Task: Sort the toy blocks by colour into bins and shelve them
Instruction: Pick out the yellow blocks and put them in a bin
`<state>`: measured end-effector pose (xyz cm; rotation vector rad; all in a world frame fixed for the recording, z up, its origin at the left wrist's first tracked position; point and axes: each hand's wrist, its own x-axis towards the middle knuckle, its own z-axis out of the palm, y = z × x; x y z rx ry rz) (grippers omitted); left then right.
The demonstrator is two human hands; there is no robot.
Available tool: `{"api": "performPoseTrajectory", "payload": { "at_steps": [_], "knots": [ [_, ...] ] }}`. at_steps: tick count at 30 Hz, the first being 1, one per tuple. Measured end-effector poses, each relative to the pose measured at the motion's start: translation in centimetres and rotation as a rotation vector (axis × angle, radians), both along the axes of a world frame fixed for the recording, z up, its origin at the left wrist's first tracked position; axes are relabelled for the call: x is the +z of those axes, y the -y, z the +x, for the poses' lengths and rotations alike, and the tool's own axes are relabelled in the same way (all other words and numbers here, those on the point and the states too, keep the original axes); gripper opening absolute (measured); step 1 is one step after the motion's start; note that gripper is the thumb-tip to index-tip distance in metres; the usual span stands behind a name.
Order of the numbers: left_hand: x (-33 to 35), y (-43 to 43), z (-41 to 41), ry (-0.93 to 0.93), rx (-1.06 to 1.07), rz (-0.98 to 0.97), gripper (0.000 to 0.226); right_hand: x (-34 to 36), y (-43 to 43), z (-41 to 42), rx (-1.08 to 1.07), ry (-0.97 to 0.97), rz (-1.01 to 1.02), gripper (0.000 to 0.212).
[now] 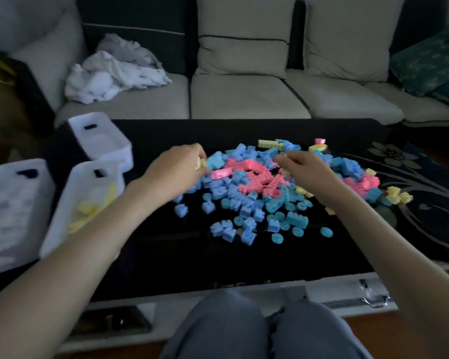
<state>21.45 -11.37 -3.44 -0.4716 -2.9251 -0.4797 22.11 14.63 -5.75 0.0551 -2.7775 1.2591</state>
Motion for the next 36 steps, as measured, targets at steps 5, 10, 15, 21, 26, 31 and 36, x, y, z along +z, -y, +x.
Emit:
{"api": "performPoseTrajectory", "payload": {
  "at_steps": [5, 10, 15, 21, 26, 31, 36],
  "knots": [
    [1.3, 11.3, 2.8, 0.165, 0.262, -0.113, 0.025, 1.0, 13.9, -0.3, 0.244, -0.085, -0.147, 0.028],
    [-1.2, 16.4, 5.3, 0.309, 0.332, -0.142, 0.023, 0.5, 25.7, 1.1, 0.55, -0.131, -0.005, 0.027],
    [-2.7, 18.1, 5.5, 0.311, 0.356, -0.09, 0.044, -1.1, 29.8, 1.2, 0.701, -0.099, 0.211, 0.043],
    [-2.2, 17.0, 5.2, 0.289, 0.266, -0.02, 0.08, -2.4, 30.3, 0.7, 0.684, -0.134, 0.303, 0.069],
    [-2.0, 16.5, 4.3, 0.214, 0.304, -0.008, 0.075, -3.1, 30.9, 0.3, 0.603, -0.255, 0.299, 0.071],
    [-2.2, 17.1, 3.9, 0.137, 0.466, 0.044, 0.071, -3.3, 31.9, 0.2, 0.59, -0.348, 0.354, 0.059],
    [-2.0, 17.9, 4.4, 0.266, 0.454, 0.126, 0.083, -3.8, 30.9, -0.6, 0.489, -0.32, 0.541, 0.054]
  ]
}}
